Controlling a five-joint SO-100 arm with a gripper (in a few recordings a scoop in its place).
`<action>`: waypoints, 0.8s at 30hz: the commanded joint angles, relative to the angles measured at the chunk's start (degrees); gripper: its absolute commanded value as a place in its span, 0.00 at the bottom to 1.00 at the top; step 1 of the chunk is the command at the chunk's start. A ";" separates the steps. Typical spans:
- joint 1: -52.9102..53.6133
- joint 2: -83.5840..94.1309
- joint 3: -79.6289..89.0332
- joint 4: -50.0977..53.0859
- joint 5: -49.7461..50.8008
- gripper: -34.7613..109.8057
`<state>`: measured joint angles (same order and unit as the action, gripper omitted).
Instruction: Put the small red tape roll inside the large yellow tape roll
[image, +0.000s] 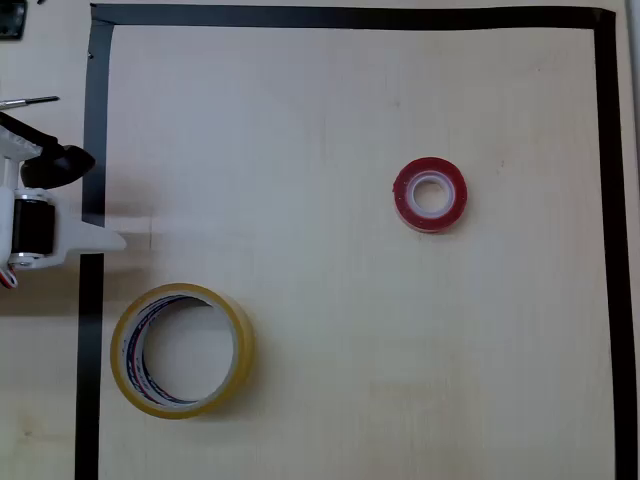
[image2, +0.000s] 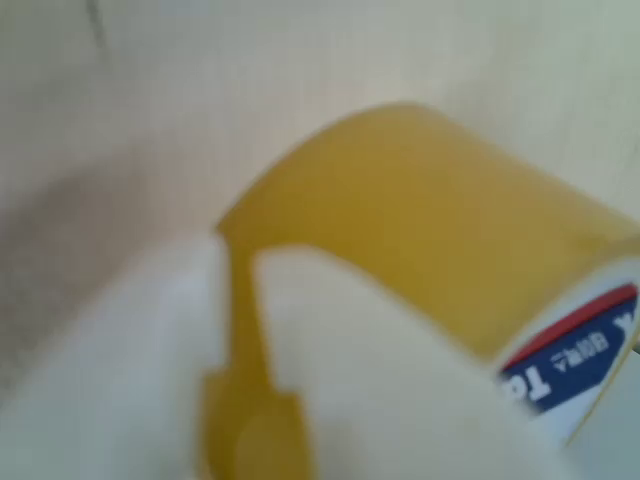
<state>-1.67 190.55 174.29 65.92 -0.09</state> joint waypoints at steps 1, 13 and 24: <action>-5.36 0.18 -6.42 5.01 1.05 0.24; -6.33 -19.60 -23.99 2.46 0.97 0.24; -6.42 -85.52 -78.84 4.57 -2.37 0.24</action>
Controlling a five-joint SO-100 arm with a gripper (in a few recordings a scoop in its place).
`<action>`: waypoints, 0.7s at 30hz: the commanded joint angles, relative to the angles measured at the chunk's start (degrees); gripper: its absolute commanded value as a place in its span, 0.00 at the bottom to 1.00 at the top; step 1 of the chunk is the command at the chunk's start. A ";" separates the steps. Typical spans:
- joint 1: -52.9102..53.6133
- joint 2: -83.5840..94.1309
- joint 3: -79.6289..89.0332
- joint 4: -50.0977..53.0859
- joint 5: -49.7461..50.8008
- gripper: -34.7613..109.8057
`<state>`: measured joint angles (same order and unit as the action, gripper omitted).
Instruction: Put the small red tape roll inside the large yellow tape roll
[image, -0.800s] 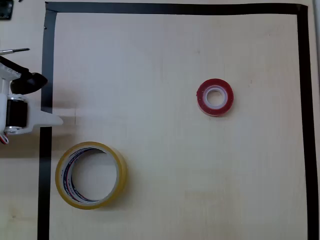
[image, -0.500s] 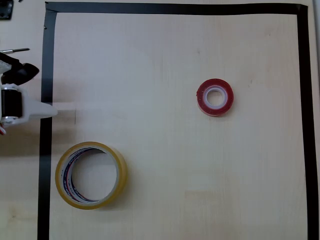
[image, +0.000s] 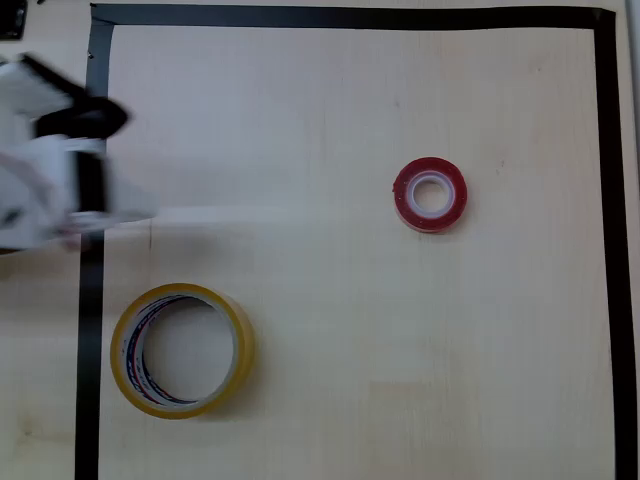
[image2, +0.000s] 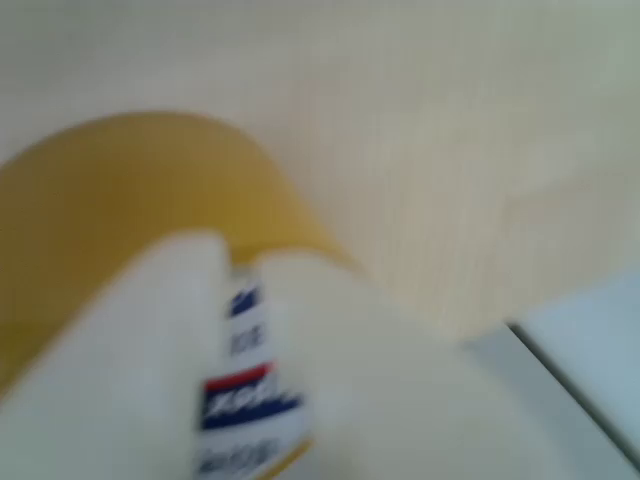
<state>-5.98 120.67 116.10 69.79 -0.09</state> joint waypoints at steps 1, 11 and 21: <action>-2.81 -18.98 -24.17 0.44 -5.54 0.24; -3.43 -51.06 -55.99 0.26 -11.34 0.33; -1.85 -91.49 -116.72 20.21 -15.12 0.42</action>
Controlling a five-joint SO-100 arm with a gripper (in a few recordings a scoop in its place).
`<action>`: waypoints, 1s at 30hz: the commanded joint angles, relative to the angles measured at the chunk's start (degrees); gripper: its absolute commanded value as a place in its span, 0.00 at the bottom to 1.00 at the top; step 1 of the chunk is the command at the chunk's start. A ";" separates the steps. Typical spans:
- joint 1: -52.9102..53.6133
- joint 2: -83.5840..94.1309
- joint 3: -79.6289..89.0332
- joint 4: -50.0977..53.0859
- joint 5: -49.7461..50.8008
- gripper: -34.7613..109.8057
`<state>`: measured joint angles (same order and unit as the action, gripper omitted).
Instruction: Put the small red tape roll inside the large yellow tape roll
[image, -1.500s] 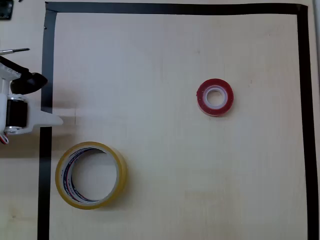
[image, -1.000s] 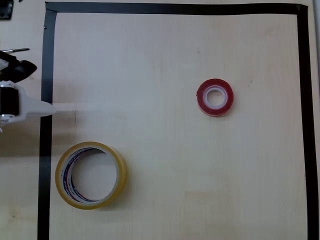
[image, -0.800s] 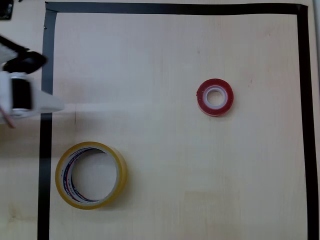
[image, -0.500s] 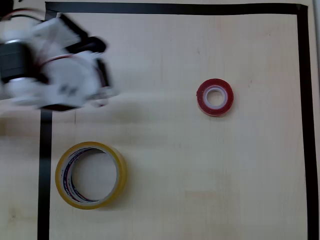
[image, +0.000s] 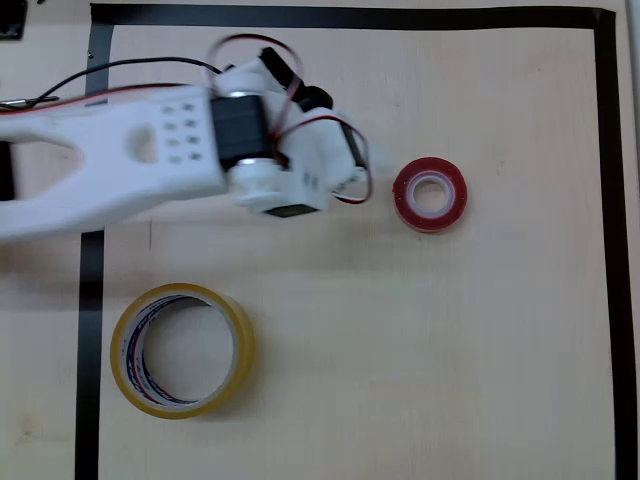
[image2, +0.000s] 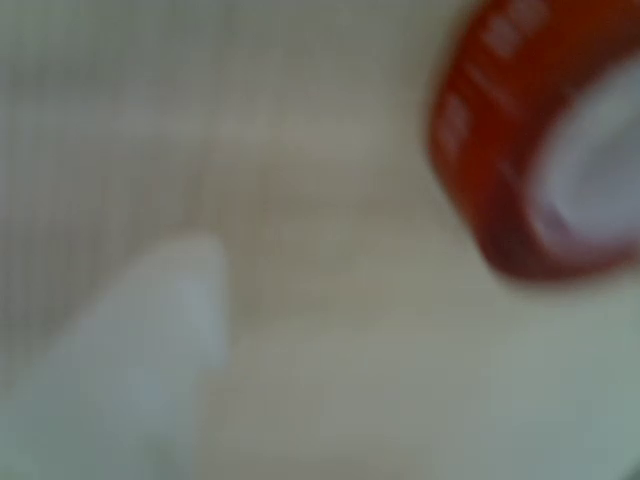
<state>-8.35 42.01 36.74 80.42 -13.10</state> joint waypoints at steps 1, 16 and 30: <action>0.53 -17.75 -45.26 11.34 -2.20 0.42; 1.23 -14.85 -45.62 8.17 -2.20 0.45; 3.96 -20.13 -34.80 6.77 -2.81 0.47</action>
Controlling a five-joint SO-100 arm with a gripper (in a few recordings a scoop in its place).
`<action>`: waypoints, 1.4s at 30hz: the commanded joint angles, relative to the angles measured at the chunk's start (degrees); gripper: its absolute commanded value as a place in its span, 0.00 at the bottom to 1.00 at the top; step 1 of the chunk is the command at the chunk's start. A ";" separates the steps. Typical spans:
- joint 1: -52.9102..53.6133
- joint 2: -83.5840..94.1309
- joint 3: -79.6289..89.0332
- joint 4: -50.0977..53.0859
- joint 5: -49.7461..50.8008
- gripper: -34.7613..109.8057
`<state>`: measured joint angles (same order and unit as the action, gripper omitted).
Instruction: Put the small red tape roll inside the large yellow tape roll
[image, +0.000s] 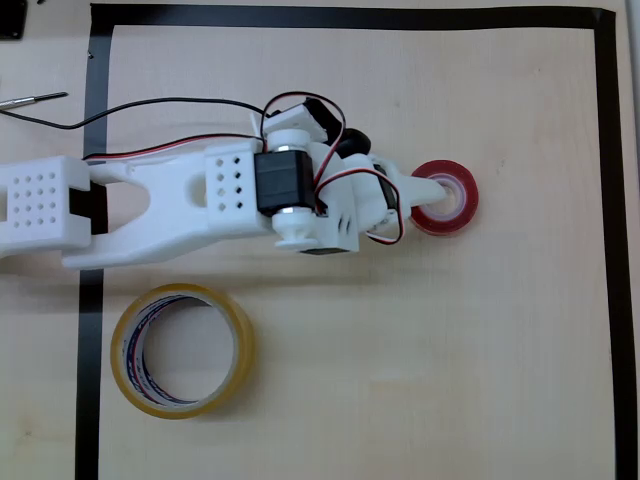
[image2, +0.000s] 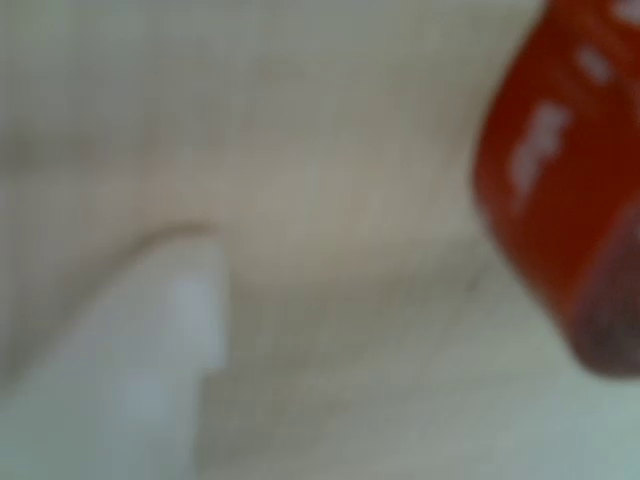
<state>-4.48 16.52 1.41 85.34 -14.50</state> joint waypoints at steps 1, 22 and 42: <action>0.09 5.36 1.14 2.64 -1.41 0.47; -1.32 5.10 3.43 18.19 -1.49 0.47; -6.94 34.98 21.27 18.19 -1.58 0.47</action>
<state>-9.76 37.35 21.27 102.39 -15.21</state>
